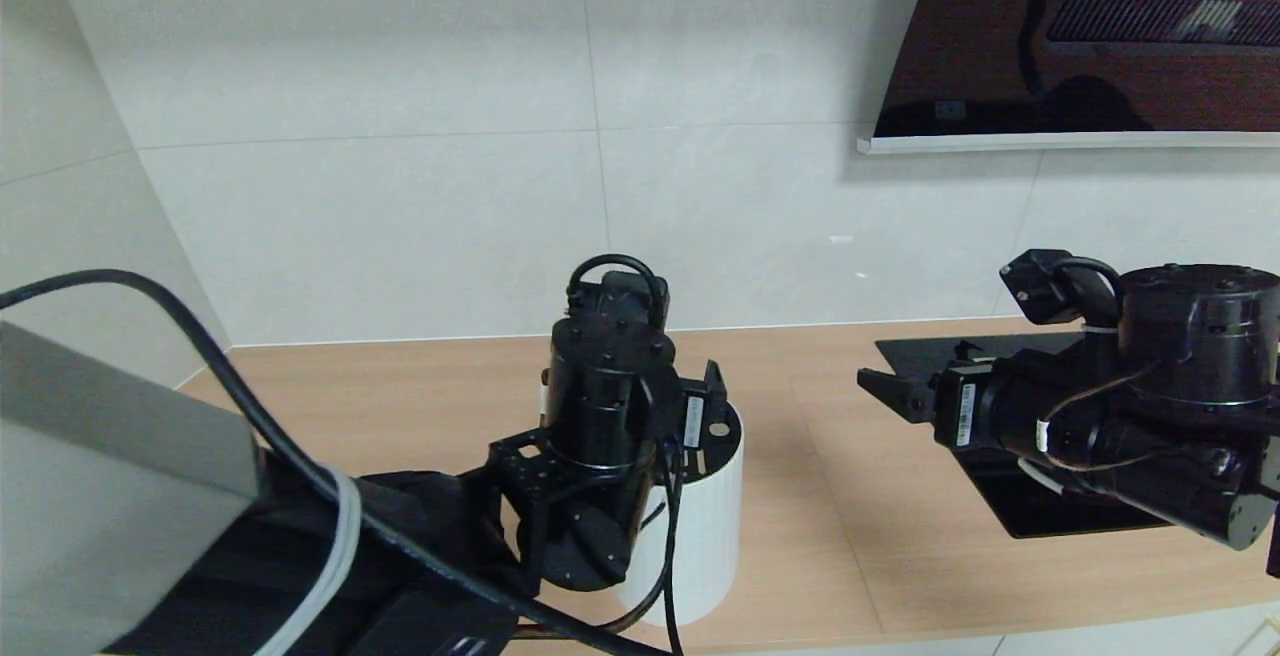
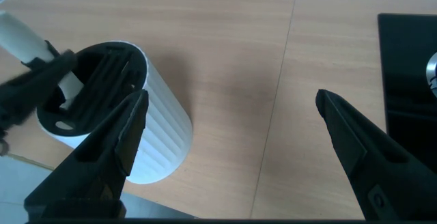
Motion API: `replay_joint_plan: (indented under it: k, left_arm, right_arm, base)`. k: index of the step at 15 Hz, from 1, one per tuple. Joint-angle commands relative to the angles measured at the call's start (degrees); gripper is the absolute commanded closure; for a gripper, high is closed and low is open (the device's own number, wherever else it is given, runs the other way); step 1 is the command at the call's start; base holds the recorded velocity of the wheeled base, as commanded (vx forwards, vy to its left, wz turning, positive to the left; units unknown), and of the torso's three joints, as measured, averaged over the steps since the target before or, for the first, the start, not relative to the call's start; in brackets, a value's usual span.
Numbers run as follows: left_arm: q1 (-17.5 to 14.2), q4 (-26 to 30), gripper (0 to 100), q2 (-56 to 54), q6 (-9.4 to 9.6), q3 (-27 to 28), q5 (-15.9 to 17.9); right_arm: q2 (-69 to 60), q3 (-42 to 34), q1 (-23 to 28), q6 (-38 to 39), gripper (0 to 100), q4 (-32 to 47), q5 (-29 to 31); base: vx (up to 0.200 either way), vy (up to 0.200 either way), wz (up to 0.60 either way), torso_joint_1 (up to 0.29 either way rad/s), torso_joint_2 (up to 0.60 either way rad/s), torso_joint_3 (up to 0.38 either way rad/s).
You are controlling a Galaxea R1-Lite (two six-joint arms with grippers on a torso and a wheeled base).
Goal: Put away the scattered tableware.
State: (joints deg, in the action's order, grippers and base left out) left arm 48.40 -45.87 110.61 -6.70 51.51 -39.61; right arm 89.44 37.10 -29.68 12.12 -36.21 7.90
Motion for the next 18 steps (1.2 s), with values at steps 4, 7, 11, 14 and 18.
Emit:
replay_joint_plan:
  k: [4, 7, 11, 14, 18]
  left_arm:
    - [-5.59, -0.09, 0, -25.26, -0.15, -5.45, 9.20]
    - [-9.90, 0.35, 0, -40.82, -0.24, -8.88, 18.16]
    - [-14.82, 10.19, 0, -60.86, 0.46, -20.92, 20.18]
    - [-20.97, 31.11, 0, -79.93, 0.55, -21.89, 20.71]
    - [-28.27, 44.12, 0, -92.94, 0.55, -21.89, 23.79]
  right_arm:
    - [-6.91, 0.26, 0.06, -0.16, 0, 0.26, 0.01]
    - [-15.88, -0.09, 0.77, -4.73, 0, 1.05, 0.71]
    - [-33.37, -0.62, 2.09, -8.07, 0, 12.48, 0.71]
    - [-52.18, 2.10, 4.99, -8.43, 0, 32.16, 0.27]
    - [-69.93, 1.84, 11.75, -8.34, 0, 43.94, 0.19]
  base:
    - [0.000, 0.000, 0.00, 0.000, 0.00, 0.000]
    - [0.000, 0.000, 0.00, 0.000, 0.00, 0.000]
    - [0.000, 0.000, 0.00, 0.000, 0.00, 0.000]
    - [0.000, 0.000, 0.00, 0.000, 0.00, 0.000]
    - [0.000, 0.000, 0.00, 0.000, 0.00, 0.000]
